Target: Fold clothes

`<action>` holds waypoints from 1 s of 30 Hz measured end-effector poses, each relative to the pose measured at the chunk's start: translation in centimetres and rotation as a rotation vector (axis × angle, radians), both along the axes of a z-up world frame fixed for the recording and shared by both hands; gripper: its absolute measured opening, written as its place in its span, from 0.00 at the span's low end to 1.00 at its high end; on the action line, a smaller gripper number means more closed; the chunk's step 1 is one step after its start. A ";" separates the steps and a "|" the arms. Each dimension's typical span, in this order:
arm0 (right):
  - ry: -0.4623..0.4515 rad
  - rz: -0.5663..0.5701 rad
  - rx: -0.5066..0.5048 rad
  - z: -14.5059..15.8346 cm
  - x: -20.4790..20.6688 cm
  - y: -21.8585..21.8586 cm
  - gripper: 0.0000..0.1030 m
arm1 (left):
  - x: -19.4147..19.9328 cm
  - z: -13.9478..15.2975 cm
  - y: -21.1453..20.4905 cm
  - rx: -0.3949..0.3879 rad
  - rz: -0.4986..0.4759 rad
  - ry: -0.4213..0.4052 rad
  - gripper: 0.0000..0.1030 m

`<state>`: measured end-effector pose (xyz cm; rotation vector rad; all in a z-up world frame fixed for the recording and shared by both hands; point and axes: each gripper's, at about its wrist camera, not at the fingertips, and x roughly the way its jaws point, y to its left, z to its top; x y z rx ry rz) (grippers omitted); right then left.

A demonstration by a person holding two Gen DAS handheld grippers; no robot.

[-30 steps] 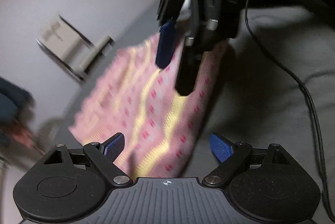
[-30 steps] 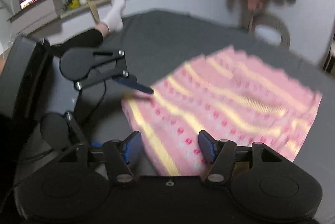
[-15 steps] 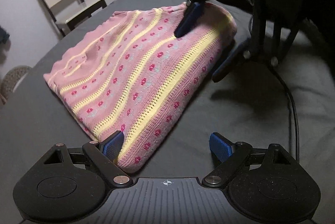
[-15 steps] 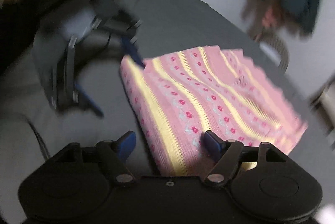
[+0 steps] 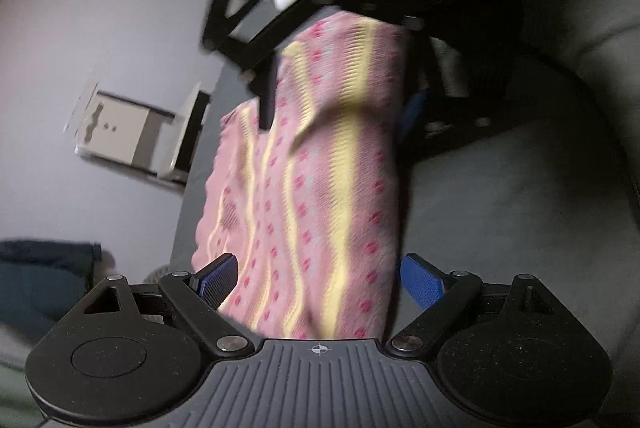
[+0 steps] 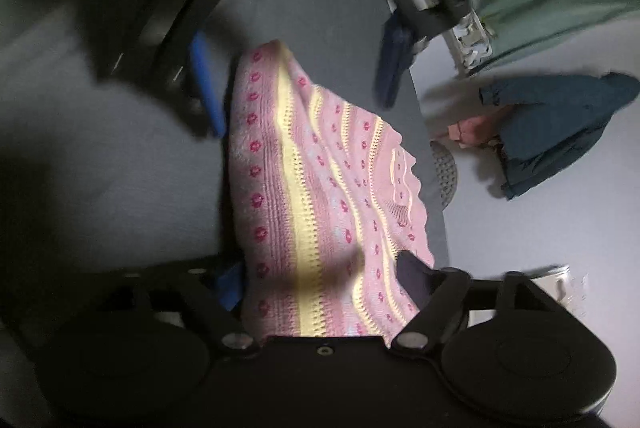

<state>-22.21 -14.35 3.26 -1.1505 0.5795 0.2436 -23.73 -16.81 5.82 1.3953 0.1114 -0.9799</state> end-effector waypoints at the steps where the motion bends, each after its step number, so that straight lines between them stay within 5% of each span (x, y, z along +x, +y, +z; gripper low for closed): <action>1: 0.001 -0.013 0.031 0.5 0.1 -0.2 0.67 | -0.4 -0.3 -0.3 0.009 -0.011 -0.010 0.87; 12: -0.078 -0.070 0.183 3.5 -0.2 -1.9 0.66 | -0.5 -3.5 -2.6 0.111 0.005 -0.305 0.87; 16: -0.107 -0.084 0.206 4.1 -1.0 -2.0 0.66 | 0.3 -3.4 -2.7 0.101 0.030 -0.288 0.86; 17: -0.110 -0.085 0.207 4.2 -1.1 -2.0 0.67 | 0.5 -3.2 -2.7 0.085 0.045 -0.268 0.83; 19: -0.110 -0.084 0.204 4.2 -1.1 -2.1 0.67 | 1.0 -2.7 -2.8 0.058 0.083 -0.244 0.52; 22: -0.102 -0.080 0.185 3.8 -0.7 -2.0 0.67 | 1.1 -2.1 -2.9 0.040 0.099 -0.221 0.28; 30: -0.053 -0.081 0.068 1.0 -0.5 -0.7 0.77 | -0.5 -1.0 -2.9 -0.012 0.108 -0.213 0.23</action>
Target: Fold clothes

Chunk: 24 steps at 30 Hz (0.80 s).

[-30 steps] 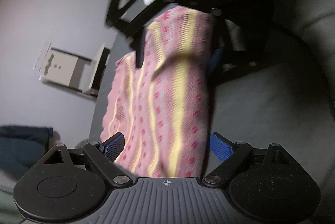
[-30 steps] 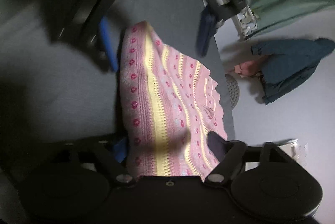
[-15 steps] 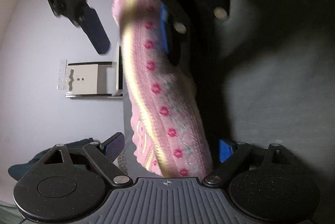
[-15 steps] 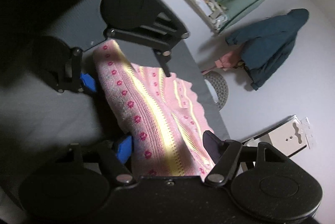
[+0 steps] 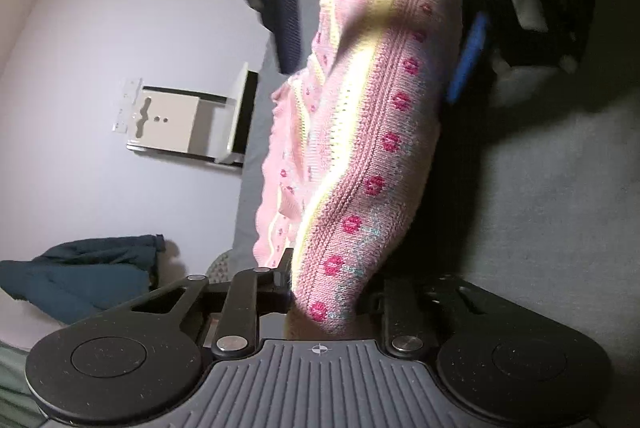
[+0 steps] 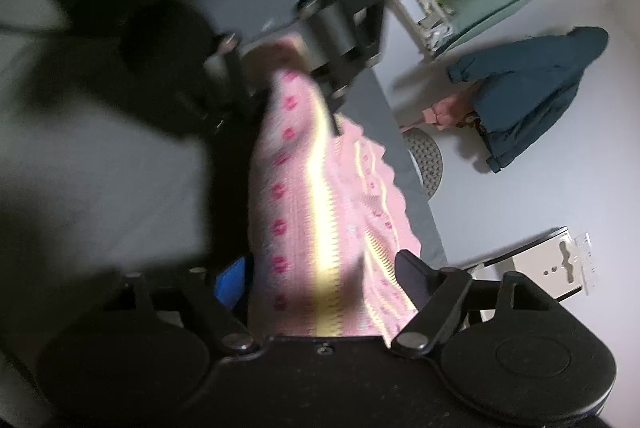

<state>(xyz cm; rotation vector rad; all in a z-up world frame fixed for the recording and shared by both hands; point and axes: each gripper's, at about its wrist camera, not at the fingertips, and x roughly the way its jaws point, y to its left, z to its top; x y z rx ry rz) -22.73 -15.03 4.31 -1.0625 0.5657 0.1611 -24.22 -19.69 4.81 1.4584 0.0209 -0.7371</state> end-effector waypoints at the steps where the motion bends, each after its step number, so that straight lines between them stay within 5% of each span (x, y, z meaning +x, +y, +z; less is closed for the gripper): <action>1: -0.003 -0.013 -0.030 -0.6 0.2 0.1 0.78 | -0.2 0.1 0.0 -0.010 0.002 -0.001 0.23; 7: -0.057 -0.090 -0.100 -2.4 1.6 0.0 0.80 | -1.0 0.0 -0.1 -0.030 0.004 -0.005 0.21; 12: -0.013 -0.133 -0.098 -2.2 2.1 -0.1 0.43 | -0.8 -0.5 0.3 -0.045 0.003 -0.005 0.20; 17: 0.022 -0.113 -0.088 -1.7 1.6 0.0 0.31 | -0.6 -0.9 0.6 -0.059 0.004 0.019 0.19; 24: 0.048 -0.087 -0.095 0.3 -0.4 1.3 0.30 | -2.5 0.7 3.2 -0.060 -0.030 0.034 0.19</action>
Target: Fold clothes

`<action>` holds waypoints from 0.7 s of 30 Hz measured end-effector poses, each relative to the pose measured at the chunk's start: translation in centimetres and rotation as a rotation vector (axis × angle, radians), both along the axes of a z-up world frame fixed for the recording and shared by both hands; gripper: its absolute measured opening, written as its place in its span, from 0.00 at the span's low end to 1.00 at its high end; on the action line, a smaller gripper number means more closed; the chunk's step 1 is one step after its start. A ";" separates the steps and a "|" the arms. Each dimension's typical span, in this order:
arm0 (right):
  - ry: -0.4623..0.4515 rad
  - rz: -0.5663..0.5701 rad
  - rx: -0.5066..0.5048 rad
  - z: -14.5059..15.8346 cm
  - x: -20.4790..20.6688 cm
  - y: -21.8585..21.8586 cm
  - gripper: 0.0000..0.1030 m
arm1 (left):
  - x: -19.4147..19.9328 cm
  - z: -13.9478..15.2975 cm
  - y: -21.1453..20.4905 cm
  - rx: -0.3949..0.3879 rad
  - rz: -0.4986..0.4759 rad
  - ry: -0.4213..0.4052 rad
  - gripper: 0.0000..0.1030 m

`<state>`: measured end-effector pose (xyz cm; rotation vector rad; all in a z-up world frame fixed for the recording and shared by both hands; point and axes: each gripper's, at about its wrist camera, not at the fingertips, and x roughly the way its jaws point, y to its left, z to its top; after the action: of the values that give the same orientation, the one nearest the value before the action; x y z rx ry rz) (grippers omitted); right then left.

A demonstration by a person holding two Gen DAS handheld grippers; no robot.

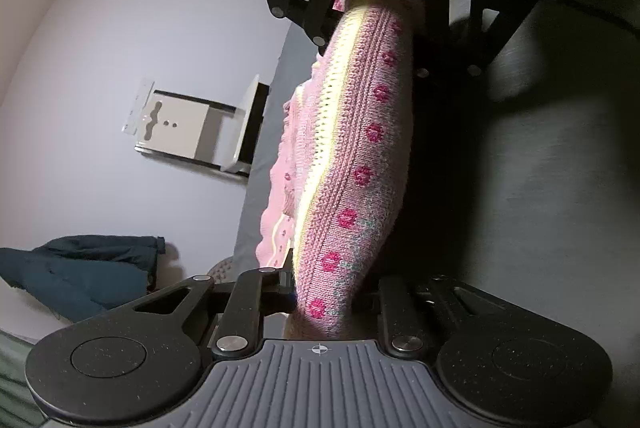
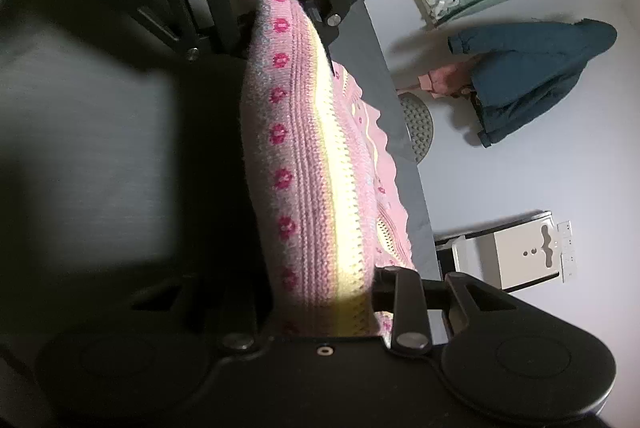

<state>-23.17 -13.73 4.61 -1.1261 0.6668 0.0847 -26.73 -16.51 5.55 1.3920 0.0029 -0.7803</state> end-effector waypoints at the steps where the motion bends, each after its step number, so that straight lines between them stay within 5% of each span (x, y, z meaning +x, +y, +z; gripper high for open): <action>1: 0.010 0.001 0.010 0.2 -0.6 0.5 0.30 | -0.6 0.3 0.5 0.003 -0.008 0.011 0.19; 11: 0.177 0.049 0.129 3.5 -8.5 5.5 0.30 | -7.7 4.5 7.1 0.074 -0.108 0.211 0.19; 16: 0.365 0.103 0.267 7.3 -10.7 7.1 0.30 | -6.5 9.6 8.5 0.112 -0.117 0.425 0.19; 21: 0.494 0.144 0.342 10.0 -10.2 7.0 0.31 | -5.3 11.5 8.7 0.166 -0.124 0.585 0.19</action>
<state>-33.41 -6.74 14.60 -0.8208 0.9658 0.5936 -32.03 -7.77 17.05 1.2816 0.4485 -1.2919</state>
